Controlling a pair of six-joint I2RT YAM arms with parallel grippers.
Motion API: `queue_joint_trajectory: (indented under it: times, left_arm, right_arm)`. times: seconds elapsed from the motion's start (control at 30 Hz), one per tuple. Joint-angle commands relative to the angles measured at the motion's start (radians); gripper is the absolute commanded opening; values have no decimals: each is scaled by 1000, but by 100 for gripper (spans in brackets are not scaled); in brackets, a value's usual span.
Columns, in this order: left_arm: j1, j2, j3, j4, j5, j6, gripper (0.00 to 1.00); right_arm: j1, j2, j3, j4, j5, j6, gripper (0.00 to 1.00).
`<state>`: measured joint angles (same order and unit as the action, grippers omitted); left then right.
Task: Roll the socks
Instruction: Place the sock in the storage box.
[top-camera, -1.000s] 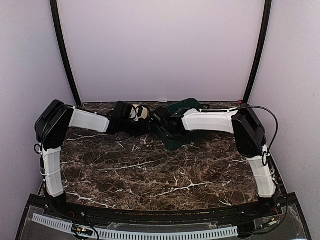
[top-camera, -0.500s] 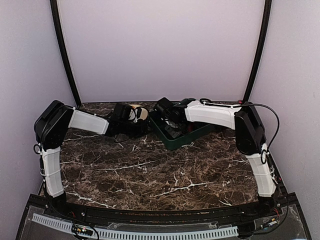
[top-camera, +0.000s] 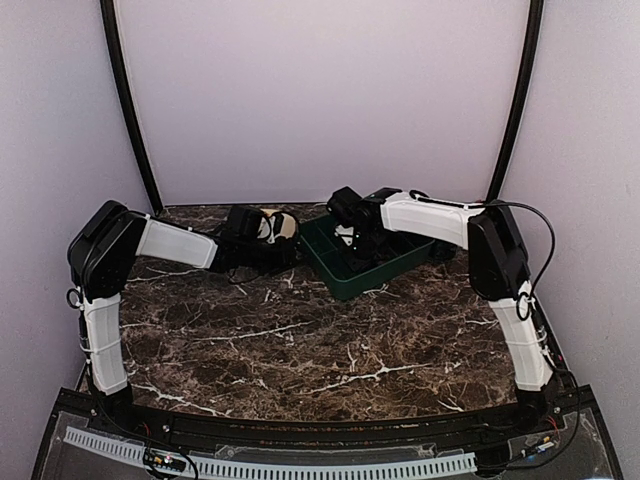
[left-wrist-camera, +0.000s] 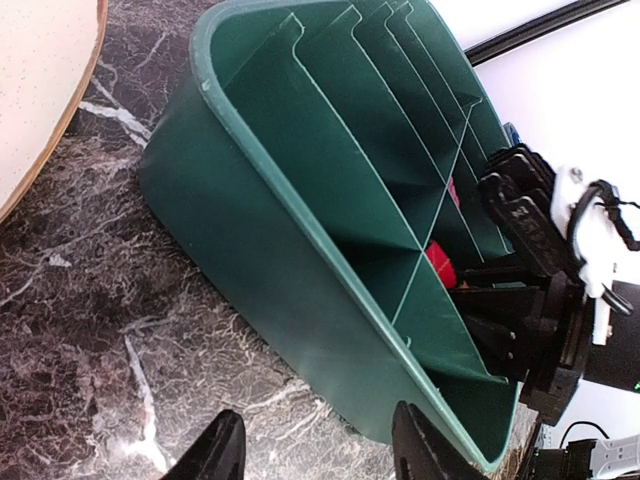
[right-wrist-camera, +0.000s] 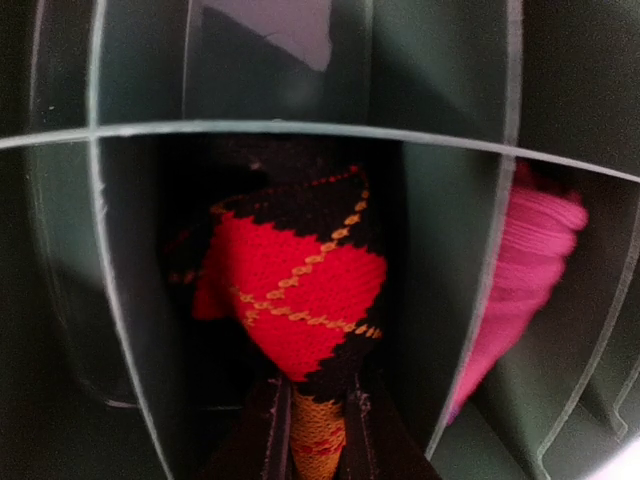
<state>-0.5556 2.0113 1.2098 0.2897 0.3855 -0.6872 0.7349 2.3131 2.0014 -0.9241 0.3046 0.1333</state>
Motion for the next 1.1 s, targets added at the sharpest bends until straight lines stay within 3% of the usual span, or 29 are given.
queue_joint_trajectory:
  times: [0.0, 0.2, 0.43, 0.53, 0.83, 1.07]
  left_arm:
    - [-4, -46, 13, 3, 21, 11, 52]
    - [-4, -45, 19, -1, 27, 9, 52]
    - [-4, -48, 23, -22, 17, 17, 52]
    - [-3, -51, 29, -30, 13, 23, 52]
    - [-4, -75, 37, -62, -3, 30, 52]
    - [-4, -106, 37, -95, -27, 46, 53]
  right_arm:
    - [-22, 49, 54, -44, -82, 5, 0]
    - [-37, 78, 68, -53, -110, 2, 1]
    - [-43, 35, 41, -8, -76, 8, 31]
    - [-45, -3, 35, 15, -59, 10, 38]
    - [-46, -92, 28, 45, -19, 5, 46]
    - [-46, -209, -89, 137, -5, 5, 50]
